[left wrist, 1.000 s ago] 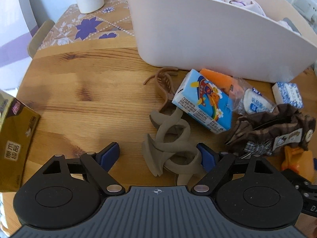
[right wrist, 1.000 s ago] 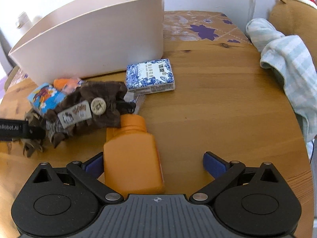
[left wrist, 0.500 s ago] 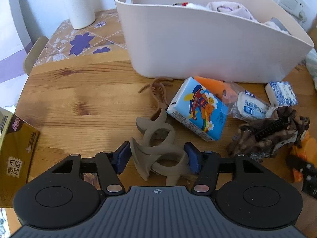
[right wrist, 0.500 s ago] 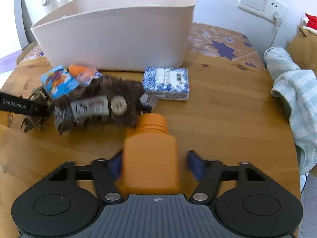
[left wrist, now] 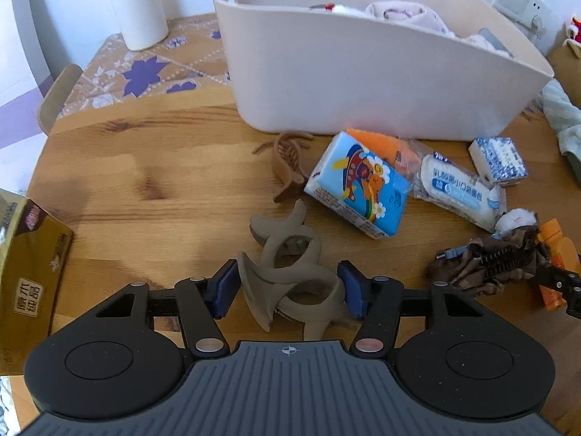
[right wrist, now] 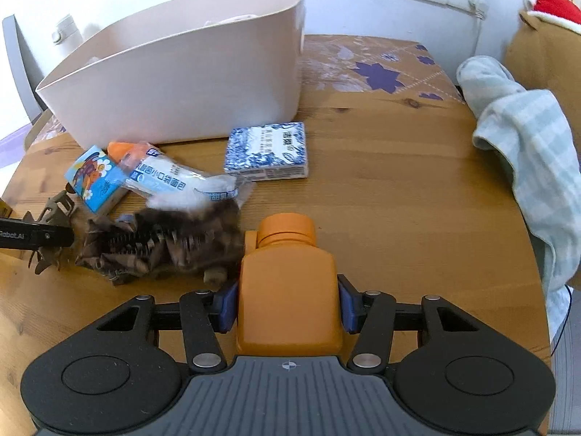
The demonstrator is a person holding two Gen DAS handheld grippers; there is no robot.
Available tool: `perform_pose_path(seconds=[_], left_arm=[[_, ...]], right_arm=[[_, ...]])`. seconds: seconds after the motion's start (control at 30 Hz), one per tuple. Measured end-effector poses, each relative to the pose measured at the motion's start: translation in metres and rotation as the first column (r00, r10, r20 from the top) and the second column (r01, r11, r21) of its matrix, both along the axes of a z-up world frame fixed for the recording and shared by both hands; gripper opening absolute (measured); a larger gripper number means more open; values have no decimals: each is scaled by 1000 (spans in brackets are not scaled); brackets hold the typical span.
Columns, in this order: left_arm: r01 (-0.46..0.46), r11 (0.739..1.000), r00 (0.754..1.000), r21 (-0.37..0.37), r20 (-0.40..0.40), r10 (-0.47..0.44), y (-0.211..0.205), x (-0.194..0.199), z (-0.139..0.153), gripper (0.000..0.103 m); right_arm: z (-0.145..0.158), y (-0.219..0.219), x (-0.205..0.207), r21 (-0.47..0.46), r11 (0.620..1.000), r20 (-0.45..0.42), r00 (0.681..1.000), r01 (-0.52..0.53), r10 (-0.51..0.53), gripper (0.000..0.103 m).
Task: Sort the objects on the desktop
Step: 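Carry the beige clip and orange bottle over the cream basket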
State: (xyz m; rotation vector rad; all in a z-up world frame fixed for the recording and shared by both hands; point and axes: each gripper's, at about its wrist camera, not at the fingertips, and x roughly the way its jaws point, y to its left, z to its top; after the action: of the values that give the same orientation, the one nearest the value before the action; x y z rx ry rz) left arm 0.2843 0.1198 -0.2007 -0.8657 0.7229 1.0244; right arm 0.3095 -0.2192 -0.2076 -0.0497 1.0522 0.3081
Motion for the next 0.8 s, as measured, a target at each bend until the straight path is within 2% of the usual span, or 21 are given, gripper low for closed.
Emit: perform_pose_path(seconds=[0.33, 0.5, 0.8], left_arm=[[13, 997, 999, 74, 37, -16, -11, -8, 27, 60], [41, 988, 999, 146, 21, -44, -18, -11, 38, 60], [15, 984, 998, 175, 61, -26, -9, -21, 54, 60]], right_arm=[[14, -19, -5, 49, 998, 12, 999, 41, -41, 50], [31, -24, -5, 63, 997, 55, 998, 39, -42, 50], [64, -27, 9, 123, 992, 112, 992, 41, -55, 50]])
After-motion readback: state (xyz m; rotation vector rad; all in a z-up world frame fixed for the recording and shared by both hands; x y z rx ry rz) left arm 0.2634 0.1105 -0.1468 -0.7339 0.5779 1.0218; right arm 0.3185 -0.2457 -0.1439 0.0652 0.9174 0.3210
